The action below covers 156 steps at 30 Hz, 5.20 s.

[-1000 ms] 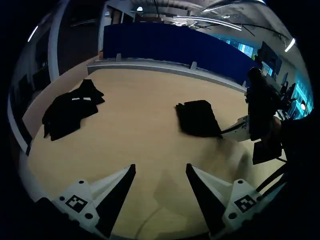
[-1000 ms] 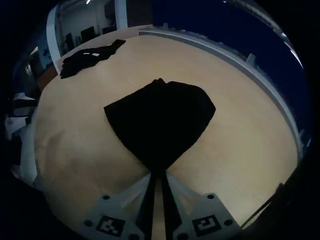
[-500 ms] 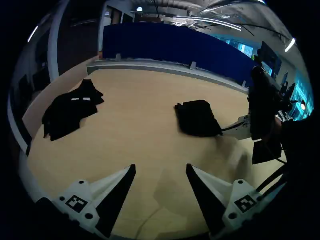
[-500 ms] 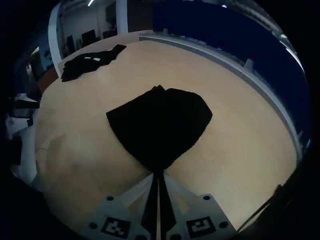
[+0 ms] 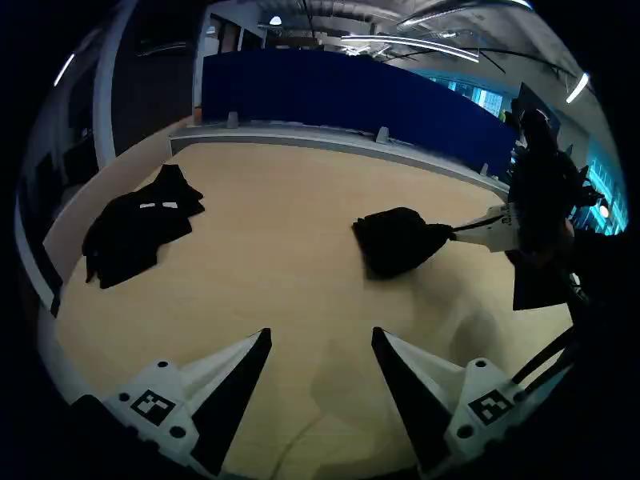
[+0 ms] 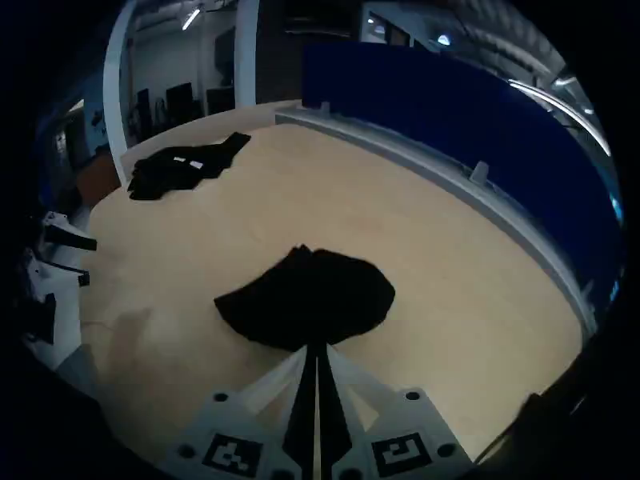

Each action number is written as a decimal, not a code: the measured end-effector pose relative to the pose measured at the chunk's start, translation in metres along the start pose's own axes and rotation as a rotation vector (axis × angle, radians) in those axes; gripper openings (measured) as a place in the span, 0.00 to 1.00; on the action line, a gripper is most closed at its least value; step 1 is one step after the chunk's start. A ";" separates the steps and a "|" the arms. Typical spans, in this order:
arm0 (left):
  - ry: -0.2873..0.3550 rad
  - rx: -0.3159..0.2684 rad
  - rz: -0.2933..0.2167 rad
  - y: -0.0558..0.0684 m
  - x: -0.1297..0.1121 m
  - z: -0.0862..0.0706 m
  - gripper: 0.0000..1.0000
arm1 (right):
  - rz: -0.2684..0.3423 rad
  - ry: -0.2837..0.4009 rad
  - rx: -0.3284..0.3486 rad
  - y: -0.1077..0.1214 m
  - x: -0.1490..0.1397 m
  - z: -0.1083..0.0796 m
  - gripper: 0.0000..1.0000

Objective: Fold towel

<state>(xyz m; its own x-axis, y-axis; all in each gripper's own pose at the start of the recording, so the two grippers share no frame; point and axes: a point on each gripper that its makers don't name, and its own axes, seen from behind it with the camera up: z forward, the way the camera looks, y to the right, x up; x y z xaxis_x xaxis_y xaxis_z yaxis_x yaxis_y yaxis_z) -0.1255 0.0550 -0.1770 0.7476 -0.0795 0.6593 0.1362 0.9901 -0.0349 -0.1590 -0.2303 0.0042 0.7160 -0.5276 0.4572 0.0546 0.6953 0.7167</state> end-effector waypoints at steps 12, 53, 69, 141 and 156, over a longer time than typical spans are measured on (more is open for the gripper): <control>0.021 -0.014 0.016 0.005 0.012 0.000 0.93 | -0.014 0.180 -0.030 0.019 0.085 -0.036 0.02; 0.016 -0.098 0.069 0.045 0.025 0.014 0.93 | 0.078 0.224 -0.186 0.149 0.080 -0.127 0.02; 0.000 -0.114 0.103 0.059 0.032 0.023 0.93 | 0.113 0.193 -0.267 0.227 0.048 -0.165 0.02; -0.022 -0.107 0.143 0.092 0.042 0.036 0.93 | 0.241 0.041 -0.434 0.370 -0.078 -0.208 0.02; -0.028 -0.111 0.159 0.091 0.039 0.036 0.93 | 0.316 -0.028 -0.487 0.374 -0.144 -0.228 0.03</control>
<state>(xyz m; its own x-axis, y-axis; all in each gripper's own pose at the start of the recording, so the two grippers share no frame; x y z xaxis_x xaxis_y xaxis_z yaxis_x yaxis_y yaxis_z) -0.1074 0.1459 -0.1273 0.7471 0.0816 0.6597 0.0896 0.9710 -0.2216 -0.0828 0.2170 0.0865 0.7314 -0.2662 0.6278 0.1602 0.9620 0.2213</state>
